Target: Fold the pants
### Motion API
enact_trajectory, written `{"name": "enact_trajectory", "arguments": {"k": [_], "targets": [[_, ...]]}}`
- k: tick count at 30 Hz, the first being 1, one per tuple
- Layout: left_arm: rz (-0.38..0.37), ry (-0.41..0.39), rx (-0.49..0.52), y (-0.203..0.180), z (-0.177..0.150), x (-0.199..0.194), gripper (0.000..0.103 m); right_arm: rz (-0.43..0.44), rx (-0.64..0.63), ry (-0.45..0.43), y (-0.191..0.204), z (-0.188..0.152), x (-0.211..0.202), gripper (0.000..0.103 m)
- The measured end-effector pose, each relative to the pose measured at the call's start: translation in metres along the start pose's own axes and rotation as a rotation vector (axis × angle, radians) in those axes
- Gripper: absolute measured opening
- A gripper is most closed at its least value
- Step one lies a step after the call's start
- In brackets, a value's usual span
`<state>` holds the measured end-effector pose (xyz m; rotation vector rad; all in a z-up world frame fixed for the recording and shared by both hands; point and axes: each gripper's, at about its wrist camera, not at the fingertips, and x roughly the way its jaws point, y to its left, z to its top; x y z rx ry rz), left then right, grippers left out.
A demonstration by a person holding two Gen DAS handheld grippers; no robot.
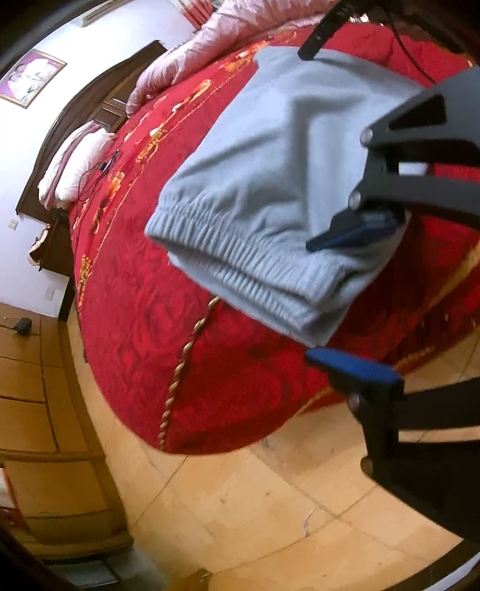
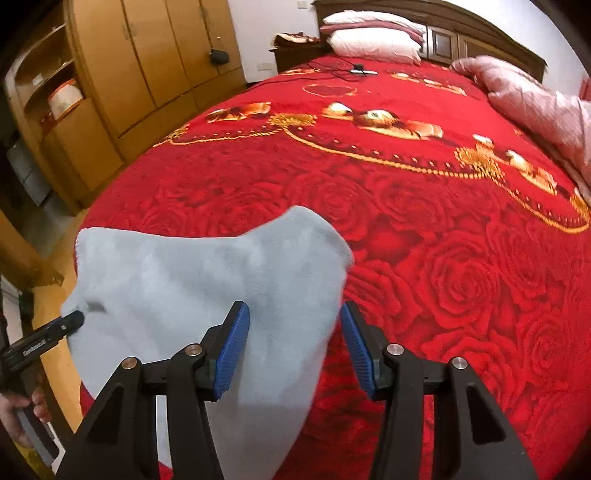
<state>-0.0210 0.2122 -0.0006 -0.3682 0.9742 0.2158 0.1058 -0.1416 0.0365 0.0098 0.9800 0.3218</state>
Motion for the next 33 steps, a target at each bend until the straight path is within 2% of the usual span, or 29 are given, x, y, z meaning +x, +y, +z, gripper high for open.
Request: {"name": "enact_trajectory", "arguments": {"k": [5, 7, 10, 11, 13, 15, 17, 19, 20, 22, 26, 31, 33], "targets": [[0.015, -0.073, 0.054, -0.008, 0.004, -0.04, 0.059, 0.055, 0.039, -0.047, -0.01, 0.003, -0.013, 0.051], [-0.019, -0.147, 0.11, -0.021, 0.01, -0.066, 0.059, 0.071, 0.036, -0.076, -0.01, 0.005, -0.019, 0.044], [-0.081, -0.2, 0.162, -0.041, 0.021, -0.074, 0.055, 0.097, 0.033, -0.07, -0.008, 0.008, -0.018, 0.038], [-0.105, -0.197, 0.184, -0.05, 0.026, -0.07, 0.053, 0.104, 0.025, -0.062, -0.006, 0.009, -0.015, 0.037], [-0.146, -0.158, 0.221, -0.07, 0.037, -0.05, 0.033, 0.099, 0.016, -0.048, -0.004, 0.012, -0.009, 0.032], [-0.195, -0.112, 0.253, -0.088, 0.048, -0.022, 0.027, 0.085, -0.001, -0.036, -0.003, 0.017, 0.002, 0.032], [-0.149, -0.079, 0.28, -0.097, 0.055, 0.002, 0.024, 0.057, -0.009, -0.024, -0.005, 0.021, 0.014, 0.031], [-0.076, -0.032, 0.292, -0.098, 0.064, 0.033, 0.014, 0.026, -0.009, 0.005, -0.011, 0.025, 0.035, 0.029], [-0.09, 0.001, 0.268, -0.092, 0.07, 0.047, 0.012, 0.033, -0.009, -0.002, -0.015, 0.026, 0.04, 0.029], [-0.118, -0.003, 0.24, -0.084, 0.077, 0.055, 0.005, 0.037, -0.023, -0.028, -0.018, 0.031, 0.047, 0.028], [-0.162, 0.018, 0.226, -0.074, 0.079, 0.056, 0.004, 0.045, -0.012, -0.049, -0.022, 0.036, 0.056, 0.03], [-0.172, 0.008, 0.226, -0.071, 0.071, 0.039, 0.004, 0.146, 0.047, -0.034, -0.038, 0.035, 0.055, 0.033], [-0.174, 0.0, 0.221, -0.072, 0.066, 0.028, 0.009, 0.165, 0.091, -0.007, -0.042, 0.038, 0.051, 0.033]]}}
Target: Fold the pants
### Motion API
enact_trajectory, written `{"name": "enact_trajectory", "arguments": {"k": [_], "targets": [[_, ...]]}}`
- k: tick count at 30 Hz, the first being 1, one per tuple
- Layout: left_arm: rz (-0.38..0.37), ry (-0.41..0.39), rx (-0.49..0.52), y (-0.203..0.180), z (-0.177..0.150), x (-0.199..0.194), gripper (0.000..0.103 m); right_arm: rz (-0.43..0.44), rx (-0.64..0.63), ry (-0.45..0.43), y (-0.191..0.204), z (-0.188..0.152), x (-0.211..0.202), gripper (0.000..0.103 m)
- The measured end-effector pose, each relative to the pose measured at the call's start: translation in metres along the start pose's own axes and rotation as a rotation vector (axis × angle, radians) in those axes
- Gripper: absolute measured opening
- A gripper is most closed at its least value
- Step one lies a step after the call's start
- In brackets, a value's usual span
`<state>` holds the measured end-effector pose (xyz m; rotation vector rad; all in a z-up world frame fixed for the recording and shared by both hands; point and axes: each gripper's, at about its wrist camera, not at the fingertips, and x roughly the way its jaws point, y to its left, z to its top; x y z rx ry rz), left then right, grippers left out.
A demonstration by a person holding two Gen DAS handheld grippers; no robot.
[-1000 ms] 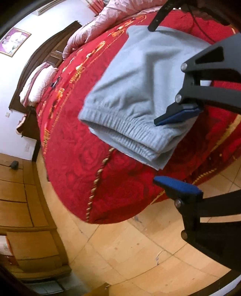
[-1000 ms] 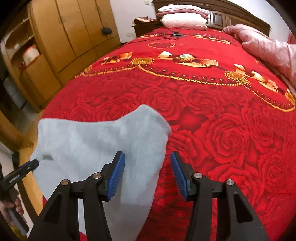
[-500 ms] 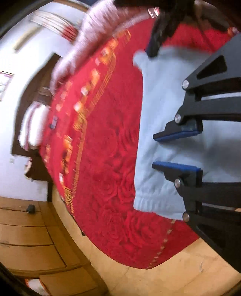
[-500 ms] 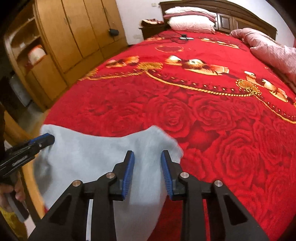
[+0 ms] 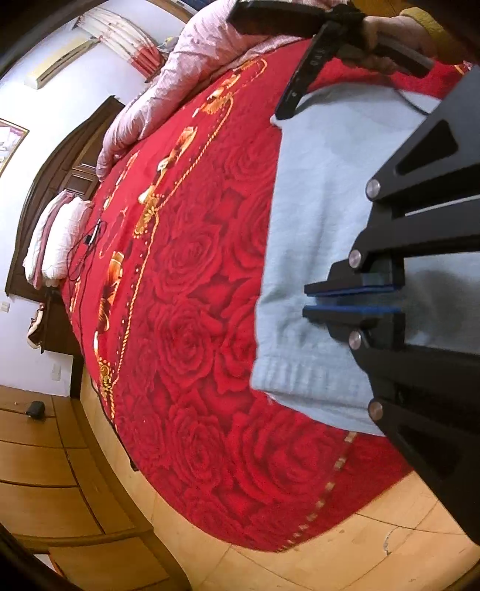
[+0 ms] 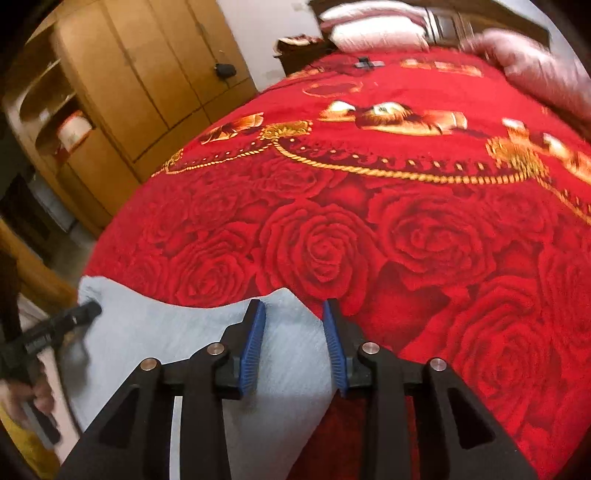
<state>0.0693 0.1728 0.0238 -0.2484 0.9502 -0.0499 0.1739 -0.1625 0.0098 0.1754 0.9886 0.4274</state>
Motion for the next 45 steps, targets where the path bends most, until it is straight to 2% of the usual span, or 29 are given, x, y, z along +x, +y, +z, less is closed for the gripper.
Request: {"name": "enact_trajectory", "arguments": {"k": [2, 4, 6, 9, 12, 14, 16, 20, 26, 29, 32, 34, 36, 37, 39, 40, 41, 42, 43, 45], "targets": [[0.015, -0.017, 0.007, -0.003, -0.01, -0.014, 0.022, -0.024, 0.081, -0.005, -0.006, 0.002, -0.015, 0.035], [0.016, -0.026, 0.011, -0.004, -0.018, -0.024, 0.034, 0.0, 0.113, -0.019, -0.008, -0.003, -0.032, 0.035], [0.031, -0.02, 0.026, -0.005, -0.027, -0.028, 0.036, 0.031, 0.122, -0.029, -0.007, -0.011, -0.047, 0.035], [0.098, 0.018, 0.058, 0.0, -0.043, -0.02, 0.036, 0.031, 0.105, -0.019, -0.003, -0.029, -0.062, 0.036], [0.108, 0.038, 0.043, 0.004, -0.052, -0.016, 0.036, 0.03, 0.097, 0.015, -0.004, -0.05, -0.068, 0.036], [0.12, 0.031, 0.049, 0.002, -0.054, -0.019, 0.036, 0.088, 0.099, 0.032, -0.004, -0.066, -0.068, 0.039], [0.131, 0.027, 0.061, -0.001, -0.054, -0.021, 0.036, 0.111, 0.104, 0.046, -0.005, -0.076, -0.065, 0.05], [0.126, 0.006, 0.051, 0.0, -0.051, -0.026, 0.039, 0.092, 0.087, 0.075, -0.003, -0.084, -0.054, 0.051], [0.173, -0.073, 0.02, 0.018, -0.028, -0.032, 0.053, 0.101, 0.091, 0.061, -0.001, -0.077, -0.045, 0.051], [0.139, -0.068, 0.019, 0.027, -0.013, -0.021, 0.056, 0.118, 0.106, 0.049, -0.002, -0.071, -0.039, 0.051], [0.07, -0.024, 0.027, 0.032, 0.001, 0.002, 0.064, 0.143, 0.126, 0.029, -0.003, -0.062, -0.031, 0.051], [0.046, -0.024, 0.004, 0.035, 0.006, 0.013, 0.071, 0.154, 0.139, 0.014, -0.005, -0.058, -0.028, 0.051], [0.064, -0.031, 0.013, 0.029, 0.006, 0.016, 0.069, 0.156, 0.146, -0.007, -0.005, -0.052, -0.024, 0.051], [0.066, -0.035, 0.031, 0.023, 0.005, 0.016, 0.057, 0.153, 0.149, -0.014, -0.004, -0.052, -0.024, 0.051], [0.092, -0.051, 0.055, 0.015, 0.001, 0.015, 0.054, 0.146, 0.149, -0.028, -0.002, -0.049, -0.023, 0.048], [0.11, -0.063, 0.071, 0.011, -0.002, 0.014, 0.047, 0.147, 0.141, -0.03, -0.001, -0.049, -0.023, 0.035], [0.114, -0.073, 0.074, 0.011, -0.003, 0.011, 0.043, 0.153, 0.131, -0.027, 0.001, -0.049, -0.024, 0.029], [0.105, -0.092, 0.071, 0.009, -0.005, 0.004, 0.029, 0.148, 0.128, -0.031, 0.002, -0.048, -0.026, 0.022], [0.1, -0.105, 0.066, 0.007, -0.006, -0.003, 0.023, 0.156, 0.131, -0.042, 0.002, -0.048, -0.031, 0.017], [0.072, -0.151, 0.06, 0.002, -0.003, -0.026, 0.021, 0.237, 0.186, -0.067, -0.001, -0.046, -0.047, 0.016]]}}
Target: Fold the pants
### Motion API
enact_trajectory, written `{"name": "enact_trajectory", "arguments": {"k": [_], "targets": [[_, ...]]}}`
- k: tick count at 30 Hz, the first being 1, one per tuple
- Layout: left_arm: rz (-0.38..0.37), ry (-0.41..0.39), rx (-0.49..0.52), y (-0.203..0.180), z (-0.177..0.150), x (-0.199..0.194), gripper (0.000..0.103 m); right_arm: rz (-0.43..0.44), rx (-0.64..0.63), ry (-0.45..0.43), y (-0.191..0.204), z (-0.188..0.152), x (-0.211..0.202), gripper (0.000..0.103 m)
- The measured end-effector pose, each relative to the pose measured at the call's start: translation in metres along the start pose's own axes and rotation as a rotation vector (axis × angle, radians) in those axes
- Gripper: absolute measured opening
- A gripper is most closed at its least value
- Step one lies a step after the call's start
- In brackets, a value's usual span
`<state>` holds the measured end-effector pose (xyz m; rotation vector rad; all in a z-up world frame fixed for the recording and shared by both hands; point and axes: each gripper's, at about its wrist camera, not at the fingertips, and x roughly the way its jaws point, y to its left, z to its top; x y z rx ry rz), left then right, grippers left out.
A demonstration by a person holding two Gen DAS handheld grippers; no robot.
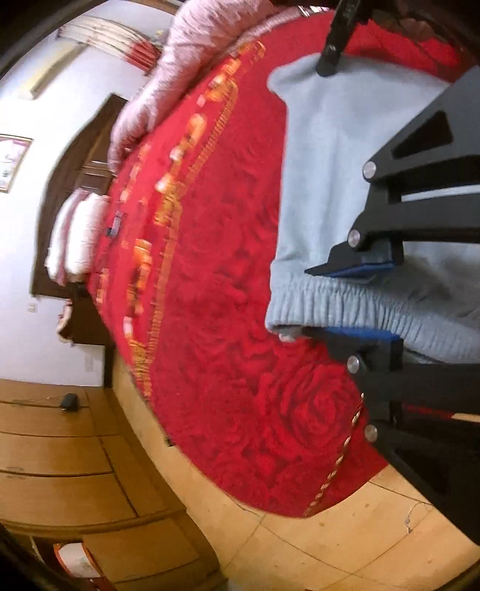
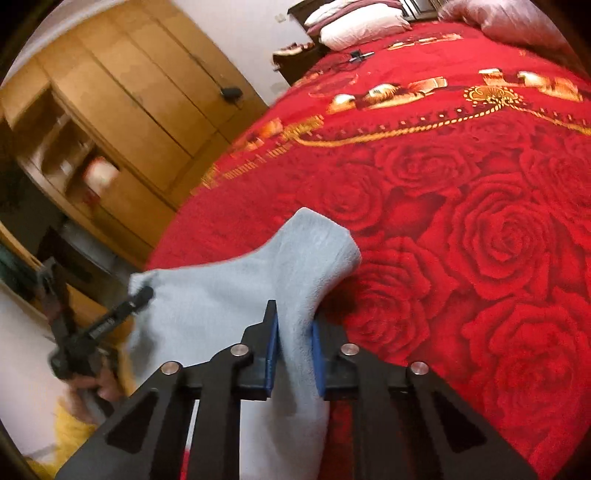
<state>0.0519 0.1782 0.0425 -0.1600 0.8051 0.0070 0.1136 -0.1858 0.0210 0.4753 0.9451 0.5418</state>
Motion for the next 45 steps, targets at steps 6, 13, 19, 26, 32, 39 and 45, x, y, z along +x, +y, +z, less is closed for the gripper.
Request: {"name": "enact_trajectory", "arguments": {"k": [6, 13, 19, 26, 32, 39, 45], "targets": [[-0.071, -0.111, 0.042, -0.018, 0.041, -0.036, 0.021, 0.02, -0.035, -0.099, 0.016, 0.031, -0.035, 0.015], [-0.056, -0.05, 0.144, -0.041, 0.079, 0.035, 0.021, -0.127, -0.074, -0.099, 0.0, 0.072, -0.008, 0.016], [-0.003, 0.061, 0.17, -0.033, 0.068, 0.107, 0.035, -0.278, -0.09, -0.015, -0.025, 0.075, 0.04, 0.028], [-0.025, 0.089, 0.1, -0.015, 0.066, 0.092, 0.051, -0.298, -0.081, 0.008, -0.036, 0.062, 0.038, 0.034], [-0.08, 0.074, 0.087, -0.015, 0.048, 0.031, 0.051, -0.28, -0.058, 0.003, -0.014, 0.046, 0.003, 0.034], [0.071, 0.141, 0.104, -0.002, 0.003, 0.03, 0.054, -0.333, -0.151, 0.099, 0.001, -0.003, 0.003, 0.039], [0.043, 0.141, 0.016, 0.013, -0.011, 0.025, 0.054, -0.316, -0.172, 0.06, -0.007, -0.026, 0.002, 0.046]]}}
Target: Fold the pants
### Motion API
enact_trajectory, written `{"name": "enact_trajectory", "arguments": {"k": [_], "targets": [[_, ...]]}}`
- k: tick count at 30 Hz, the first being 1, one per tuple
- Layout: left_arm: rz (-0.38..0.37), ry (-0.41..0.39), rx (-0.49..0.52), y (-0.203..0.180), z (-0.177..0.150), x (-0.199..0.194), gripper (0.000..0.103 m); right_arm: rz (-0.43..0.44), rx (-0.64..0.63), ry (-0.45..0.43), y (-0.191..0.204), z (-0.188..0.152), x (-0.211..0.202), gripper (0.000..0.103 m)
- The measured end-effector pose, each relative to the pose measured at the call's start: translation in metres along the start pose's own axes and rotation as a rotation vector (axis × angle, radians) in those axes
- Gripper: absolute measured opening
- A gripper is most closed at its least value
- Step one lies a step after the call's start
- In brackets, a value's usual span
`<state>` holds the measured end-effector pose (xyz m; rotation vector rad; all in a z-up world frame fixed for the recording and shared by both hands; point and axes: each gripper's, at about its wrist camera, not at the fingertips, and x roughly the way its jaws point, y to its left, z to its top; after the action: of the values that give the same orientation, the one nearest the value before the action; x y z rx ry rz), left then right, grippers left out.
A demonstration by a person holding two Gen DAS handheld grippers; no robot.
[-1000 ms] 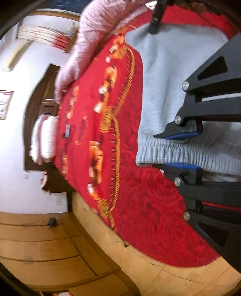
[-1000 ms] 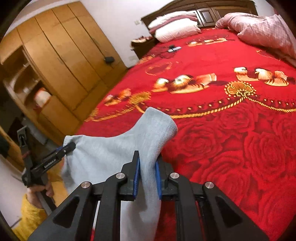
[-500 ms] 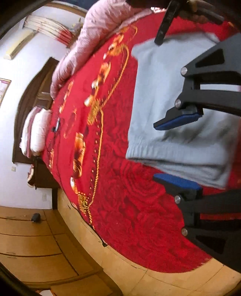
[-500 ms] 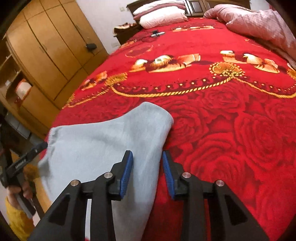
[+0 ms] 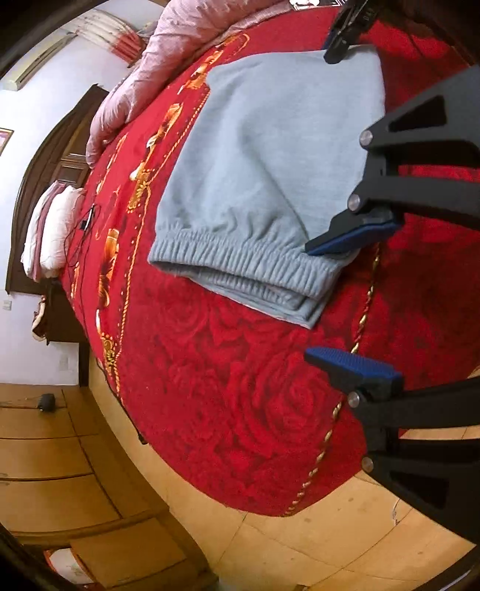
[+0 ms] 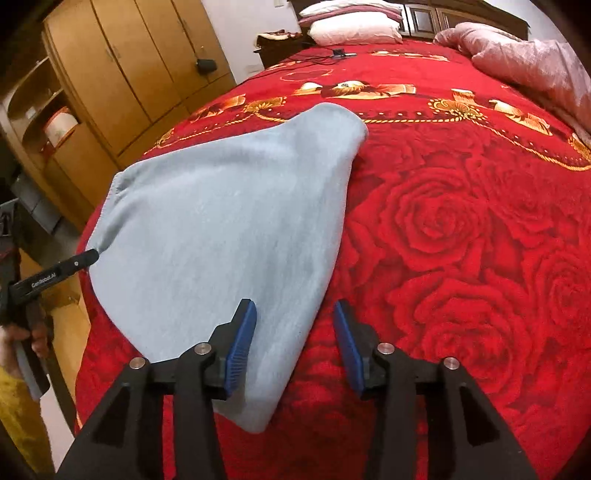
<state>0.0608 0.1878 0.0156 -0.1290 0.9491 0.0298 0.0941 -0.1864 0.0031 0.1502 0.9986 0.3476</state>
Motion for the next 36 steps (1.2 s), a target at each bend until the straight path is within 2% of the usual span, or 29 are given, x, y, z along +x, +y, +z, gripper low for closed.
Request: {"name": "enact_trajectory", "arguments": {"k": [3, 5, 7, 10, 13, 17, 21, 24, 29, 36], "targets": [[0.007, -0.01, 0.008, -0.001, 0.0, -0.005, 0.053, 0.071, 0.068, -0.007, -0.01, 0.0, 0.0, 0.057], [0.01, -0.027, 0.009, -0.004, 0.001, -0.012, 0.053, 0.097, 0.061, -0.016, -0.01, -0.002, -0.001, 0.065], [0.006, -0.04, 0.018, -0.009, 0.002, -0.02, 0.053, 0.09, 0.027, -0.012, -0.002, -0.004, -0.001, 0.073], [-0.01, -0.062, 0.039, -0.02, 0.005, -0.031, 0.053, 0.046, -0.037, 0.021, 0.013, -0.006, -0.002, 0.079], [-0.043, -0.084, 0.05, -0.032, 0.006, -0.039, 0.053, 0.041, -0.005, 0.032, 0.012, -0.008, -0.004, 0.079], [-0.083, -0.078, 0.075, -0.05, 0.005, -0.037, 0.053, 0.137, 0.148, -0.008, -0.007, -0.019, -0.014, 0.079], [-0.071, -0.046, 0.106, -0.059, -0.001, -0.018, 0.053, 0.225, 0.273, -0.05, -0.026, -0.029, -0.018, 0.079], [-0.045, -0.007, 0.114, -0.062, -0.006, 0.0, 0.054, 0.209, 0.226, -0.046, -0.021, -0.03, -0.016, 0.079], [-0.035, 0.0, 0.117, -0.063, -0.007, 0.006, 0.054, 0.165, 0.149, -0.049, -0.01, -0.031, -0.012, 0.08], [-0.05, -0.007, 0.105, -0.068, -0.007, -0.005, 0.054, 0.208, 0.184, -0.05, -0.019, -0.027, -0.009, 0.08]]}}
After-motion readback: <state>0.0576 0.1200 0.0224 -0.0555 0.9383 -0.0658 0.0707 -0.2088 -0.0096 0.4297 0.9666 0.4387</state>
